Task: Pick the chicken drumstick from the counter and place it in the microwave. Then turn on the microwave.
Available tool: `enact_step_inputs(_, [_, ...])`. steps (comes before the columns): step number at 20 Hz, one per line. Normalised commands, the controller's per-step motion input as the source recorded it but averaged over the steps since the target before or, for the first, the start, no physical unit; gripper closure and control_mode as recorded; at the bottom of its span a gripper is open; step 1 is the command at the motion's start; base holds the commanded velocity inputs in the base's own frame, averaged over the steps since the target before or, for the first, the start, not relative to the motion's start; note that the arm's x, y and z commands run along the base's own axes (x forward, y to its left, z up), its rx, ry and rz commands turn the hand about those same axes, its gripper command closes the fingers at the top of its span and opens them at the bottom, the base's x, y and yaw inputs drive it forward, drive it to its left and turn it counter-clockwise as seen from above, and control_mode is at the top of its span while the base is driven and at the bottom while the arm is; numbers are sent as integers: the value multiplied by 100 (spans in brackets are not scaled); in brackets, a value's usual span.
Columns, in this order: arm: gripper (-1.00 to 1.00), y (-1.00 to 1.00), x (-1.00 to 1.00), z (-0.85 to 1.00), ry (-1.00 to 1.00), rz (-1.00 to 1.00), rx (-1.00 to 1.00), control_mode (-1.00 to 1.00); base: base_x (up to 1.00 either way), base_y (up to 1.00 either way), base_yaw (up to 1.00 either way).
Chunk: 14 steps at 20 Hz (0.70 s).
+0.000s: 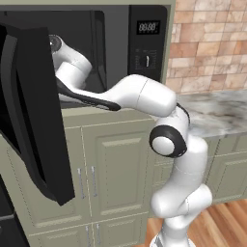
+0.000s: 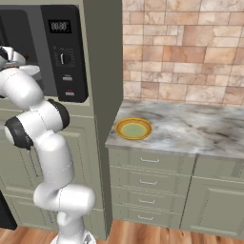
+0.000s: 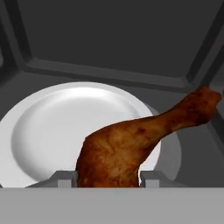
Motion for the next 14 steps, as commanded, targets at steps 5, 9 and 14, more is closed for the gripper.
enact_step_inputs(5, [-100, 2, 7, -3, 0, -4, 0, -100, 0, 0, 0])
enact_step_inputs(9, [-100, 0, 6, 0, 0, -3, 1, -100, 0, 0, 0])
enact_step_inputs(14, [-100, 0, 3, 0, 0, -2, 3, -100, 0, 0, 0])
